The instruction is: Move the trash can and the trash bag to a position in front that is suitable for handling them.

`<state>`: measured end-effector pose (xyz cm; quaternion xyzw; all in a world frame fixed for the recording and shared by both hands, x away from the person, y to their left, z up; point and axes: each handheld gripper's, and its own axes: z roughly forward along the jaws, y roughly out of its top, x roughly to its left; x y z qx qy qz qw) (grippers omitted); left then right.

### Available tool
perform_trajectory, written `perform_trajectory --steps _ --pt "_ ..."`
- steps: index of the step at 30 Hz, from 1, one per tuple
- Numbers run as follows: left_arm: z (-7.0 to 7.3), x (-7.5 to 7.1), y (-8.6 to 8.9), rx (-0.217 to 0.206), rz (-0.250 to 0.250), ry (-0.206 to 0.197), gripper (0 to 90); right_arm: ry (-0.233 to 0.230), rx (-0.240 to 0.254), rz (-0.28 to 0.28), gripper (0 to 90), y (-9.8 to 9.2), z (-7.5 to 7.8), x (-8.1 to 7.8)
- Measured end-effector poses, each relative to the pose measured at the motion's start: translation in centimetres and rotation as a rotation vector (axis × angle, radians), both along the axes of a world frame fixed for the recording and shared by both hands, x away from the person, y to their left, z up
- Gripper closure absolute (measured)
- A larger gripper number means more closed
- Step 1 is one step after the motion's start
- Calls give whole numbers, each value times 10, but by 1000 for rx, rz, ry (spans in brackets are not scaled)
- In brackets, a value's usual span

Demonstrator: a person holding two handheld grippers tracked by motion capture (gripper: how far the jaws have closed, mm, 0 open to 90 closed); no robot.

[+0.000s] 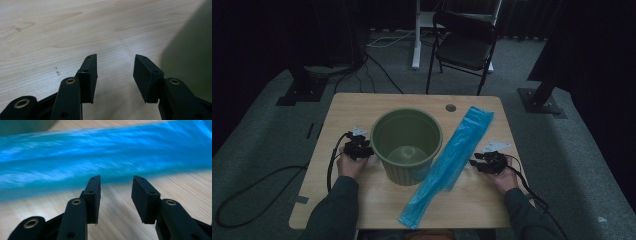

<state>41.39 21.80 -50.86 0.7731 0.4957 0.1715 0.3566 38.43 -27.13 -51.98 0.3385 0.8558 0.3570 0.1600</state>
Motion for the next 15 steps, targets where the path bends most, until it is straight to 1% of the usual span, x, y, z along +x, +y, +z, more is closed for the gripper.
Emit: perform_trajectory --steps 2,4,6,8,9,10,12,15 --pt "6 -5 2 -8 -10 -19 534 -11 -21 14 577 9 2 -4" --pt "10 -10 3 -26 -15 -28 531 -10 -27 38 562 17 4 -7" --pt "13 -14 3 -28 -23 -37 527 -16 -25 54 544 24 6 -10" --pt "14 -17 3 -32 -35 -36 523 -14 -25 64 538 30 7 -11" --pt "14 -17 3 -32 -35 -36 523 -14 -25 64 538 30 7 -11" --pt "15 -20 2 -36 -48 -43 522 -7 -27 76 536 36 6 -11" --pt "16 -20 0 -34 -59 -47 521 -3 -45 80 536 42 3 -11" --pt "15 -20 -4 -33 -74 -46 520 16 -38 80 536 48 -1 -9"
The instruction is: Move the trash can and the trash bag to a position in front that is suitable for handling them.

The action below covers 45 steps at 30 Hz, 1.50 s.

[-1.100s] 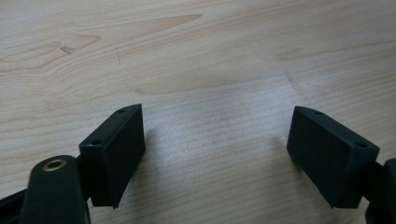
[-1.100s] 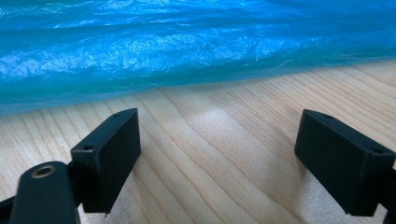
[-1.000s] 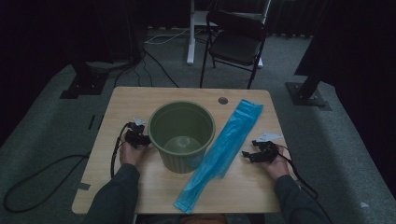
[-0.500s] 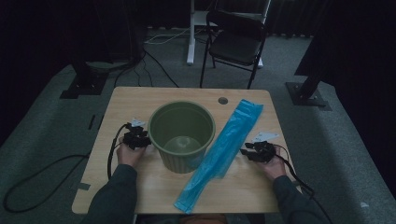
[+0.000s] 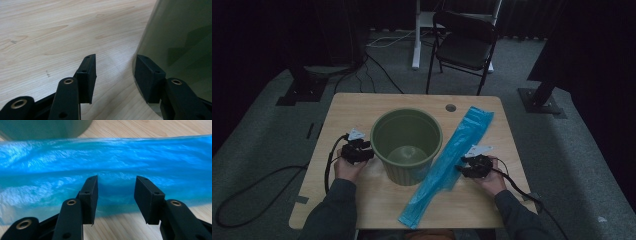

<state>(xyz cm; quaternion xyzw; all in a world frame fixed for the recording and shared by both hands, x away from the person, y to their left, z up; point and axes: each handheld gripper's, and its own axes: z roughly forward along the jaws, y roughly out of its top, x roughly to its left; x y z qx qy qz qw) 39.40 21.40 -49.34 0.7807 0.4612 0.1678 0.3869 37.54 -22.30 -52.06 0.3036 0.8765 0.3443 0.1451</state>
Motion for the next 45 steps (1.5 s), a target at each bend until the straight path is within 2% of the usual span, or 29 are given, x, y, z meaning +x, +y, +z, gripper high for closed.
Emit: perform_trajectory --steps 7,8,11,17,24,28,30,31,35,36,37,38,39,40,41,42,45 --pt "0 1 -8 11 -19 -15 524 12 -68 3 545 11 -8 3" --pt "0 1 -7 4 -23 -13 523 21 -88 2 569 11 -10 3" --pt "0 2 -7 5 -26 -15 523 34 -89 -1 581 6 -9 3" --pt "0 3 -8 5 -30 -17 524 55 -97 -28 581 -19 -8 0" --pt "-1 5 -9 -1 -35 -14 524 76 -113 -112 584 -55 -6 0" --pt "-1 6 -11 -1 -38 -15 524 75 -122 -164 592 -65 -4 1" --pt "-1 7 -11 -1 -40 -16 524 63 -88 -162 573 -60 1 0" --pt "-1 7 -11 -1 -40 -16 524 63 -88 -162 573 -60 1 0" --pt "-1 7 -12 -2 -40 -14 524 25 -24 -116 544 -35 15 0" --pt "-1 7 -12 -1 -39 -15 524 15 -24 -89 537 -20 18 3" --pt "-1 7 -12 -1 -39 -15 524 15 -24 -89 537 -20 18 3" --pt "-1 7 -12 -1 -39 -15 524 16 -25 -82 531 -6 19 7" --pt "-1 7 -12 1 -40 -16 524 16 -25 -82 531 -6 19 7" --pt "-1 7 -12 2 -40 -17 524 29 -12 -78 523 5 17 12" --pt "-1 7 -12 2 -40 -17 524 29 -12 -78 523 5 17 12" --pt "-1 7 -12 3 -41 -17 524 39 -28 -72 519 16 13 16" --pt "-1 7 -12 7 -45 -19 524 54 -57 -65 520 23 7 19"
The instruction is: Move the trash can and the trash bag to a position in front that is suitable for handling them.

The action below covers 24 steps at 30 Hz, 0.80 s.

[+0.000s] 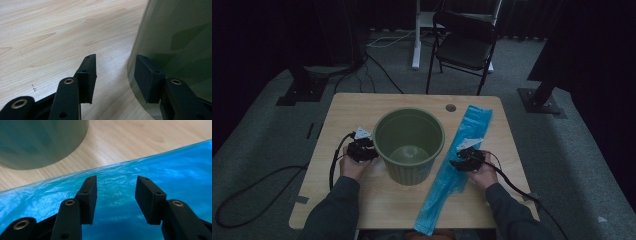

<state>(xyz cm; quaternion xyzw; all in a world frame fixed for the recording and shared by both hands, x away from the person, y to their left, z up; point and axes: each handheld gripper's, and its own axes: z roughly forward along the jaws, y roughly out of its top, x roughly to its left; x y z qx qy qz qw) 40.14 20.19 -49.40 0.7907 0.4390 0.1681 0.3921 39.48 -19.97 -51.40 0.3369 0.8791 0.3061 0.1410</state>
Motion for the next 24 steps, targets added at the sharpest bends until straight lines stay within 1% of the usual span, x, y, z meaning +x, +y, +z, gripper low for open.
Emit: perform_trajectory --steps 1,2,3,5,6,8,12,16,18,19,21,22,23,24 --pt "0 0 0 1 -2 -1 524 15 -41 7 534 3 -7 1" --pt "0 0 0 1 -2 -1 524 15 -41 7 534 3 -7 1" --pt "0 0 0 4 -3 -1 524 19 -58 10 541 3 -10 1" --pt "0 0 0 2 -5 -2 524 35 -72 26 555 -5 -11 -3" --pt "0 0 0 2 -5 -2 524 35 -72 26 555 -5 -11 -3" --pt "0 1 -1 0 -7 -2 524 46 -77 36 556 -12 -10 -5" --pt "0 1 -2 3 -13 -2 524 67 -71 45 558 -32 -10 -10" --pt "0 1 -2 1 -15 -2 524 86 -64 20 565 -57 -10 -15" --pt "0 1 -2 -2 -16 -2 525 95 -67 5 572 -71 -9 -19" --pt "0 1 -2 -4 -18 -1 525 99 -69 -1 575 -75 -9 -20" --pt "0 1 -3 -2 -20 -2 526 113 -87 -17 584 -85 -7 -22" --pt "0 1 -3 -1 -22 -4 526 113 -97 -25 585 -88 -6 -23" --pt "0 1 -4 -3 -24 -5 527 96 -68 -37 578 -93 -2 -24" --pt "0 1 -4 -3 -26 -5 527 96 -68 -37 578 -93 -2 -24"
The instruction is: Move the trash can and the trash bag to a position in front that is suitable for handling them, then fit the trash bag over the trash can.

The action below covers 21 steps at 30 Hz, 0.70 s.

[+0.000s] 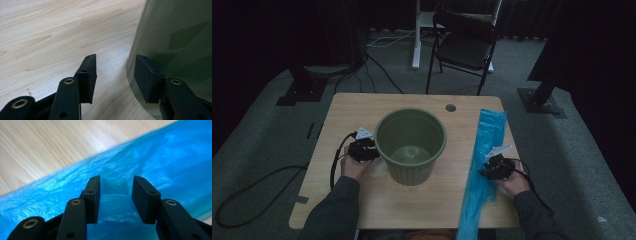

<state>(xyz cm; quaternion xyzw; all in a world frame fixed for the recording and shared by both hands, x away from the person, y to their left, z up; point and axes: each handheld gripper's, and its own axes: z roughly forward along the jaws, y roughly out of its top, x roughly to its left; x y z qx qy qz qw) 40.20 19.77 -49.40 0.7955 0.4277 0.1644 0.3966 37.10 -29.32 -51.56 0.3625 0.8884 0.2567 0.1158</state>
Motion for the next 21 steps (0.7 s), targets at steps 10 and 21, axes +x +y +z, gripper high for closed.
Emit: perform_trajectory --steps 10,21 --pt "1 -3 -11 8 -59 -7 529 -113 48 -181 442 14 15 37" --pt "1 -1 -11 1 -59 -11 523 -109 21 -380 372 15 -1 79"
